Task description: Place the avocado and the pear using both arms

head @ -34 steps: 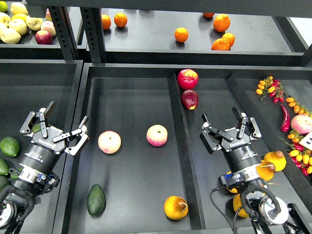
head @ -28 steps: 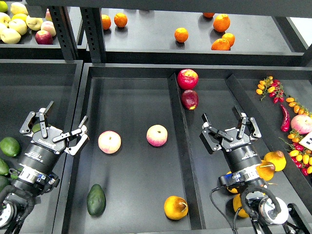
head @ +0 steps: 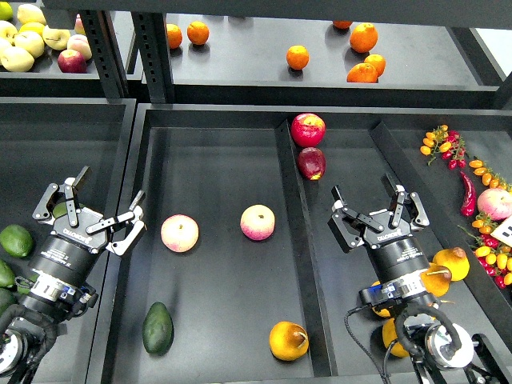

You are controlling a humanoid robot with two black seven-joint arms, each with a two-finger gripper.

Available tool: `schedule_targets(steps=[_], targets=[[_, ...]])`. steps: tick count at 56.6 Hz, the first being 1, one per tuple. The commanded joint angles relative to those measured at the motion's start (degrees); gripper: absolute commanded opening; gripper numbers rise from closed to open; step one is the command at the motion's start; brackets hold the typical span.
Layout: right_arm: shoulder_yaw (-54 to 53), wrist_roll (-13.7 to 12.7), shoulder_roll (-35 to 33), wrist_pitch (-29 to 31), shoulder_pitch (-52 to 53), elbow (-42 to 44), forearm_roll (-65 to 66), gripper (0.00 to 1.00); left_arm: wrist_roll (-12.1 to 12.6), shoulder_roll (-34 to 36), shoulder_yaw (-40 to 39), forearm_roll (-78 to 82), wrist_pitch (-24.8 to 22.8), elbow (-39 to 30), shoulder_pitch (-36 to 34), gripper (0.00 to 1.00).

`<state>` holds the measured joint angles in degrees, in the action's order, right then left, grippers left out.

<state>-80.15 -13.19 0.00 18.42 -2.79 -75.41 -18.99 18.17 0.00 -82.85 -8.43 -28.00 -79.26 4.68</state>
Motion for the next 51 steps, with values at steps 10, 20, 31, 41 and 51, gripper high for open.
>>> schedule_targets(steps=[10,20,31,41,51], targets=[[0.00,0.00,0.00,-0.05,-0.02,0.00,0.00,1.00,-0.06,0.00,0.06,0.08,0.00,-0.02,0.42,0.99],[0.00,0.00,0.00,0.03,-0.02,0.00,0.00,1.00,-0.06,0.00,0.06,0.08,0.00,0.07,0.42,0.99],[-0.09,0.09,0.00,0.03,-0.02,0.00,0.00,1.00,-0.06,0.00,0.14,0.08,0.00,0.07,0.42,0.99],[-0.09,0.00,0.00,0.03,-0.02,0.00,0.00,1.00,-0.06,0.00,0.14,0.08,0.00,0.07,0.42,0.99],[-0.18,0.09,0.00,0.03,-0.02,0.00,0.00,1.00,-0.06,0.00,0.14,0.08,0.00,0.07,0.42,0.99]])
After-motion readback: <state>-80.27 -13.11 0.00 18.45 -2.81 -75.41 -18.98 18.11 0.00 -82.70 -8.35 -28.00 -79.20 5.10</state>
